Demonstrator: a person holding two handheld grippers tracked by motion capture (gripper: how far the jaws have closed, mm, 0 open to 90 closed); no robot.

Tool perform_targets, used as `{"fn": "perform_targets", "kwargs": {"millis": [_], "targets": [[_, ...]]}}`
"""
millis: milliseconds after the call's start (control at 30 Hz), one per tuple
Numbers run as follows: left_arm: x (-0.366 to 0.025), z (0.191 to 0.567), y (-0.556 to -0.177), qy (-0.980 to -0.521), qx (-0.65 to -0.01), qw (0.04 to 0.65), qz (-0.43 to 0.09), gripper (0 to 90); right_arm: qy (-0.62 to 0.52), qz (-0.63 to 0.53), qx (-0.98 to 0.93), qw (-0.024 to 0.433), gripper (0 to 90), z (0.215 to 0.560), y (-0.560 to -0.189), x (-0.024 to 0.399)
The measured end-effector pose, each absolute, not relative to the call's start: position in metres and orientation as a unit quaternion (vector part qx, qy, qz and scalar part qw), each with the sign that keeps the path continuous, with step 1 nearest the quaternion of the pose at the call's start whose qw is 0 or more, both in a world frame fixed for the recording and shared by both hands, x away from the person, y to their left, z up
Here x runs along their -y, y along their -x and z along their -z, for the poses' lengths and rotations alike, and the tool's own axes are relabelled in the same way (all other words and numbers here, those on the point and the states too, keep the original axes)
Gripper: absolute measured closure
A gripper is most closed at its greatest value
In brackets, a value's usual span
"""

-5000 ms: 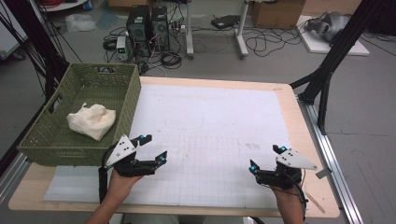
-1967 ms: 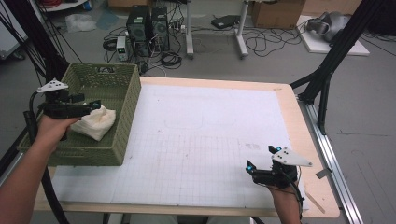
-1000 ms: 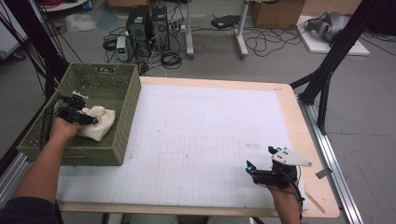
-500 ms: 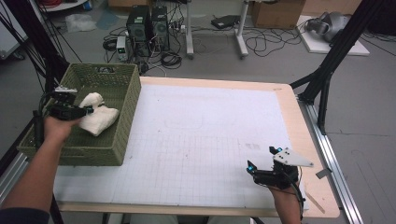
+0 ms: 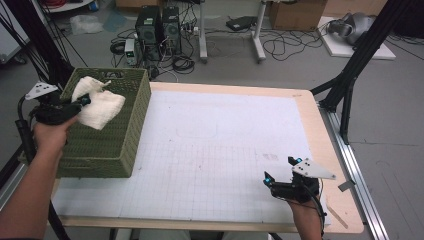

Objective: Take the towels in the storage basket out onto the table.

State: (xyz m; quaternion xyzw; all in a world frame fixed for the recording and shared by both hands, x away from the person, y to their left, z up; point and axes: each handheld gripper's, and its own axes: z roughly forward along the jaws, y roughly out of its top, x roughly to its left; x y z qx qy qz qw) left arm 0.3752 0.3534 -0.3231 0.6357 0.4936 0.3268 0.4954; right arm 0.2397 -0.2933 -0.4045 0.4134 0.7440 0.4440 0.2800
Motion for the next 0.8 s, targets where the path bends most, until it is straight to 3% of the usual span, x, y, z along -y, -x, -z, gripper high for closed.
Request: {"fn": "perform_targets", "kwargs": {"millis": [400,800], "targets": [[-0.34,0.286,-0.355,-0.596,-0.438,0.566,-0.365,79.1,-0.411,-0.445,-0.744,0.281,5.3,0.403,-0.239,0.292],[-0.288,0.266,-0.343,-0.61,-0.361,0.622,-0.334,79.1,-0.409,-0.445,-0.745,0.283,5.3,0.402,-0.239,0.292]]}}
